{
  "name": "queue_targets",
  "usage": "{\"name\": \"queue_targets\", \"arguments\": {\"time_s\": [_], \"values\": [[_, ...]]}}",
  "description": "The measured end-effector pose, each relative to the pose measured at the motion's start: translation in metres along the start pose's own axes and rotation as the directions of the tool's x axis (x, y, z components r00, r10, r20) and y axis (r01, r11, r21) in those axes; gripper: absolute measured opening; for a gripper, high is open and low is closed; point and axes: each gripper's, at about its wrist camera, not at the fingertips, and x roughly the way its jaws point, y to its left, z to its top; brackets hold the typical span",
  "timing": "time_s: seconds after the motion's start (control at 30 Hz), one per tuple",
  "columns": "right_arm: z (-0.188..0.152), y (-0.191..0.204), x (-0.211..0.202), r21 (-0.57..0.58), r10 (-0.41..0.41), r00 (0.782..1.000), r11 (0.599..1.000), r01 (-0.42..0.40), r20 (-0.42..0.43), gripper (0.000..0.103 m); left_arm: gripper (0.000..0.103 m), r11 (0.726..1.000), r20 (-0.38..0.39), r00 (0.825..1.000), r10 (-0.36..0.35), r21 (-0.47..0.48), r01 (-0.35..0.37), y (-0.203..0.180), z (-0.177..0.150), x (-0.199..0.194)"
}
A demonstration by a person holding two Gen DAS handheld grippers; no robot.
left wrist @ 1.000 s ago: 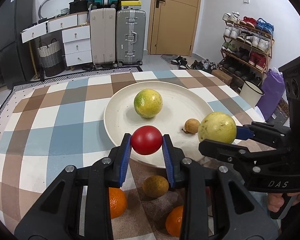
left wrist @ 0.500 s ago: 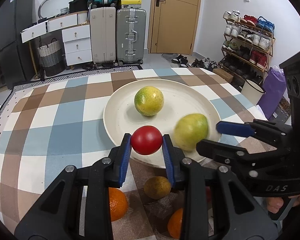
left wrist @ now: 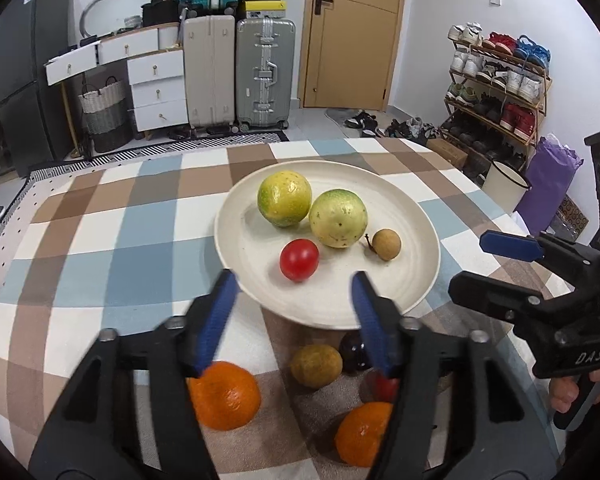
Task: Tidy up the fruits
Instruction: 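Withdraw both tools and move toward the orange and dark plum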
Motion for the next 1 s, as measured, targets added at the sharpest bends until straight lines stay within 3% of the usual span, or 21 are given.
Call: {"name": "queue_targets", "arguments": {"time_s": [0.07, 0.2, 0.3, 0.63, 1.0], "values": [[-0.001, 0.000, -0.001, -0.004, -0.005, 1.000, 1.000, 0.005, -0.011, 0.091, 0.085, 1.000, 0.026, 1.000, 0.012, -0.008, -0.012, 0.004, -0.002, -0.012], [-0.006, 0.001, -0.004, -0.025, -0.013, 1.000, 1.000, 0.012, -0.028, 0.100, 0.088, 1.000, 0.037, 0.999, 0.023, -0.016, -0.022, 0.011, -0.005, -0.030], [-0.007, 0.004, -0.005, -0.042, 0.007, 0.999, 0.999, -0.008, -0.038, 0.102, 0.102, 0.999, 0.053, 0.998, 0.036, -0.043, -0.034, 0.019, -0.007, -0.042], [-0.018, 0.010, -0.009, -0.082, 0.046, 0.995, 0.995, -0.053, -0.083, 0.103, 0.102, 0.998, 0.016, 1.000, 0.004, -0.058, -0.003, 0.021, -0.032, -0.063], [-0.034, 0.004, -0.003, -0.107, 0.028, 0.986, 0.993, -0.046, -0.164, 0.103, 0.102, 0.999, -0.064, 0.998, -0.022, 0.047, 0.025, -0.013, -0.046, -0.053]]}}
